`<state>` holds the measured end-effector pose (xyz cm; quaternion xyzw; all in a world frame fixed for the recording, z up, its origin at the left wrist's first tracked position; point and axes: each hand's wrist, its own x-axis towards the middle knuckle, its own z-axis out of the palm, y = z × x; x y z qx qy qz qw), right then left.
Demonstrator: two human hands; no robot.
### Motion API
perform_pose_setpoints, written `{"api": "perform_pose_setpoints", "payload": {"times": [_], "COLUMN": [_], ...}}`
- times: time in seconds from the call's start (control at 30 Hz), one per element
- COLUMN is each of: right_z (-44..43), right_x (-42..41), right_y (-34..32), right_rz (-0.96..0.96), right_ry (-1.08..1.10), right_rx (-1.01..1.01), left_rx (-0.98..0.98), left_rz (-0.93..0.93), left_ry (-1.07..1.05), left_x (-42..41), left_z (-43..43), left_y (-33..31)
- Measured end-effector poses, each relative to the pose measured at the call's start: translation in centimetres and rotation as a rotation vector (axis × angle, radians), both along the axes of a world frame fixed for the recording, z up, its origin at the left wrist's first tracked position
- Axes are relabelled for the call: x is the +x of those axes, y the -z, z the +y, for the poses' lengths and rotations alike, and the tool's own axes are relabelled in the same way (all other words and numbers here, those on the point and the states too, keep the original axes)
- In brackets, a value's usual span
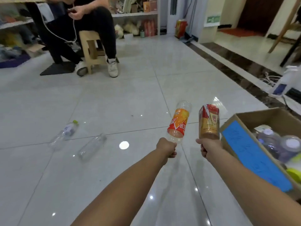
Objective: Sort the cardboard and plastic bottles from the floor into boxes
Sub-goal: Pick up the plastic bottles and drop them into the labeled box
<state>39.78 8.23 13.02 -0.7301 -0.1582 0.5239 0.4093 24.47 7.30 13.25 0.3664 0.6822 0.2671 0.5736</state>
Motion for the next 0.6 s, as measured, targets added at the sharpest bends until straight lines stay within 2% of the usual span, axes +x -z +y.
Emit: {"api": "perform_pose_setpoints", "payload": {"times": [0.17,0.33,0.47,0.6], "right_z": [1.7,0.5,-2.2,-3.9], "right_x": [8.3,17.0,22.8,25.4], "right_y": [-1.6,-2.0,-1.6,0.4], "right_rz": [-0.087,-0.095,-0.107,-0.067], "right_ry": [0.193,0.413,0.631,0.721], "right_rx": [0.031,0.1,0.064,0.056], "left_rx": [0.137,0.31,0.339,0.359], "left_rz": [0.008,0.028,0.061,0.118], "left_ry": [0.274,0.544,0.717,0.844], "left_x": [9.0,15.3,20.4,24.1], "left_z": [4.4,6.5,6.4,4.0], "left_y": [-1.0,-1.2,-0.9,-0.2]}}
